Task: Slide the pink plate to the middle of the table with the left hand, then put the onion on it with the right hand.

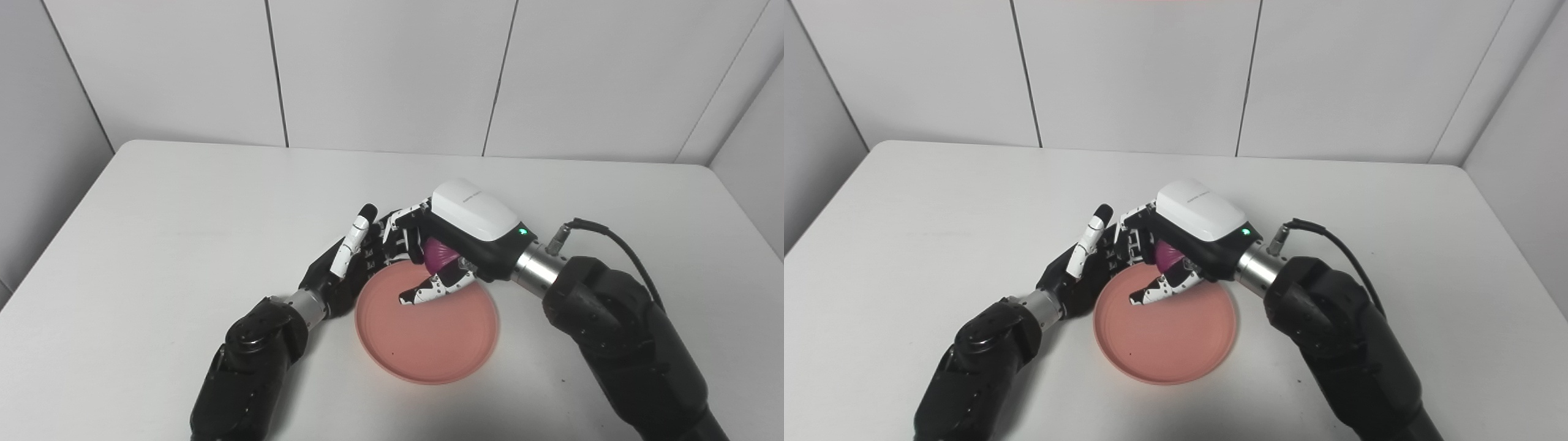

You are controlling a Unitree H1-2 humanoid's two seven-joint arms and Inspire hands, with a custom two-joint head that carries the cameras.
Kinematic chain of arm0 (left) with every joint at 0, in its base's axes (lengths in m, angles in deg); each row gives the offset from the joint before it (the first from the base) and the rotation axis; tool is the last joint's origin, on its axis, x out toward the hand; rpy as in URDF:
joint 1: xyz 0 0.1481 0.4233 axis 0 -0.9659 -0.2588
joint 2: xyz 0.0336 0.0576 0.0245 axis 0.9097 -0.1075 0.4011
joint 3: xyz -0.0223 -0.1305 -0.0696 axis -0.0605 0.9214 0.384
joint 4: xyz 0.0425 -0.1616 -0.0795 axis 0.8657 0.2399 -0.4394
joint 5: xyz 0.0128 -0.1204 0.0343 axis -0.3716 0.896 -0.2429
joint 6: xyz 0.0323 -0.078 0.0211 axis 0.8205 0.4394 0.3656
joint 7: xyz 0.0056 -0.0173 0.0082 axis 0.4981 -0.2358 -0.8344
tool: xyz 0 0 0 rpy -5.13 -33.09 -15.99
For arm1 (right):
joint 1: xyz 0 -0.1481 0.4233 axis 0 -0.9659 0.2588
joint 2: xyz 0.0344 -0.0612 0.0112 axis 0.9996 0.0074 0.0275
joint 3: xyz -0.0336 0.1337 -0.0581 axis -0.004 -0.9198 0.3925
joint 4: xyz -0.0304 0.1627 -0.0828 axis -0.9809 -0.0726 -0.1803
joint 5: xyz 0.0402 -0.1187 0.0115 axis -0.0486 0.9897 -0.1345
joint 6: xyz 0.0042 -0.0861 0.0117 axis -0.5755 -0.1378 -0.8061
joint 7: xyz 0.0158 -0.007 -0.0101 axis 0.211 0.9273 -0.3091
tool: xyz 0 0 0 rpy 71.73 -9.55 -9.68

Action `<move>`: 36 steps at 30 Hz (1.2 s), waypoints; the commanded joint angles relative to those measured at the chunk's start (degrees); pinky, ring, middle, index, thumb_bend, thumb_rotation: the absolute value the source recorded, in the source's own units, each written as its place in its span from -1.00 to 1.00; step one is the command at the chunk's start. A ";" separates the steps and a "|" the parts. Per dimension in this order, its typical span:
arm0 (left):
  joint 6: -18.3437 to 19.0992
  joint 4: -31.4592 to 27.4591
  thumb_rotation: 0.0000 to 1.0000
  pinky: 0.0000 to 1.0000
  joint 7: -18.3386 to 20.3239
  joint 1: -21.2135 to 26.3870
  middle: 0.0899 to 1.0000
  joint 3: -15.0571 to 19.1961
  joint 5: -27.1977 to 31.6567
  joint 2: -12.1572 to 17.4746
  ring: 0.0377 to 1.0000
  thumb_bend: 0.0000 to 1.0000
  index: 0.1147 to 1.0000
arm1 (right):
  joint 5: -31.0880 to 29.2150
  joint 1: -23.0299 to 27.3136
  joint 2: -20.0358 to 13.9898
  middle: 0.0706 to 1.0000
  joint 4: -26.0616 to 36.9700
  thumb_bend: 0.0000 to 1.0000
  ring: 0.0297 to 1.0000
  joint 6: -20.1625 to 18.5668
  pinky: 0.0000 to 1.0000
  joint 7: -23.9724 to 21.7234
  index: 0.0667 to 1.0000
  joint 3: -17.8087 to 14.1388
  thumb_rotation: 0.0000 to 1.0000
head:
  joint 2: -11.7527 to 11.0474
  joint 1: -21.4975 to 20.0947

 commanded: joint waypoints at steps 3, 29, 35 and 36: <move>1.27 -1.79 0.91 0.56 -0.16 0.71 0.72 -0.04 0.16 -0.06 0.72 0.51 0.82 | -0.92 1.37 0.27 -0.49 1.63 0.00 -0.60 -0.93 -0.66 0.42 -0.10 -0.96 -0.71 | 0.18 0.09; 1.03 -2.22 0.90 0.50 -0.32 0.21 0.63 0.05 0.08 -0.37 0.64 0.48 0.73 | 0.19 -3.30 0.81 -0.43 -8.97 -0.01 -0.54 12.06 -0.61 11.52 -0.10 0.74 -0.70 | -0.77 -1.30; 0.94 -2.17 0.90 0.49 -0.55 0.17 0.61 0.12 0.00 -0.44 0.61 0.47 0.72 | 0.67 -3.75 1.12 -0.42 -10.61 -0.01 -0.55 14.22 -0.63 12.80 -0.10 1.74 -0.69 | -0.82 -1.39; 0.88 -2.20 0.89 0.47 -0.68 0.15 0.60 0.14 -0.06 -0.50 0.59 0.46 0.71 | 0.76 -3.80 1.18 -0.41 -10.88 -0.01 -0.53 14.74 -0.61 13.08 -0.11 2.00 -0.69 | -0.84 -1.59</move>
